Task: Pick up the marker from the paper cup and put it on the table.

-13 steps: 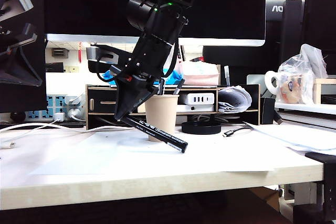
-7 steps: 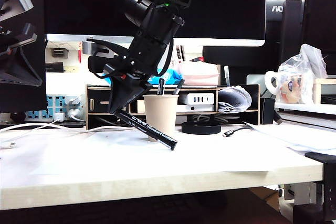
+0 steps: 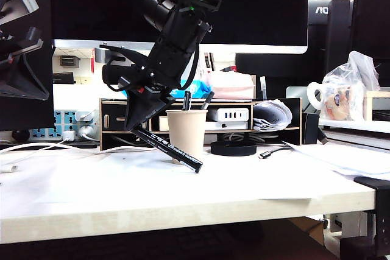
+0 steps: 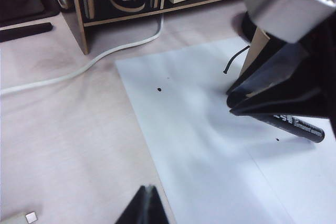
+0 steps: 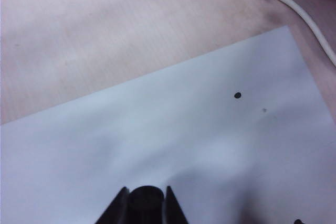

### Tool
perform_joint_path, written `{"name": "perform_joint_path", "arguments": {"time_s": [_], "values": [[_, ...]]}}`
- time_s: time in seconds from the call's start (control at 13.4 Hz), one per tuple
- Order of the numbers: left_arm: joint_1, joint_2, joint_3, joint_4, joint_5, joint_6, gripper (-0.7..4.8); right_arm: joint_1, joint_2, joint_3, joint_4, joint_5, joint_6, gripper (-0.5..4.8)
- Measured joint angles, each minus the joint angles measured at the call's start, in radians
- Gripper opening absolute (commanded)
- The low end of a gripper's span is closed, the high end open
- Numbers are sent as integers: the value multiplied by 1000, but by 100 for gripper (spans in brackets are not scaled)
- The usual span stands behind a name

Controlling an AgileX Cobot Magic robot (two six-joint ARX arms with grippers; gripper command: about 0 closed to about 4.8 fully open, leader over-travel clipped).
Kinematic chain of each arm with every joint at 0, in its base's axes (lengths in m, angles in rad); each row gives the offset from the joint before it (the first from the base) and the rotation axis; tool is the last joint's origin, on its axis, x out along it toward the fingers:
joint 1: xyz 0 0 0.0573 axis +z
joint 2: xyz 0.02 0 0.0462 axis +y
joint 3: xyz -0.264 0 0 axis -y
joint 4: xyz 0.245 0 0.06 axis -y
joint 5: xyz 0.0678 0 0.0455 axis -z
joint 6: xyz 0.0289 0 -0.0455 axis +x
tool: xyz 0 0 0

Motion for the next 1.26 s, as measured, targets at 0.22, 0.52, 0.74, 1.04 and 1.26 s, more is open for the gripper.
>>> {"name": "perform_joint_path", "arguments": {"time_s": [0.22,0.52,0.74,1.04,1.26], "values": [[0,0,0,0,0,0,-3,0,0,0,8,4,0,96],[0,0,0,0,0,0,-3,0,0,0,11,4,0,96],[0,0,0,0,0,0,-3,1,0,0,11,4,2,95],[0,-35,0,-4,1,-27,-5,2,-53,-4,1,-70,53,46],[-1,-191,0,-27,80,-79,-5,2,-168,2,-44,-146,90,-6]]}}
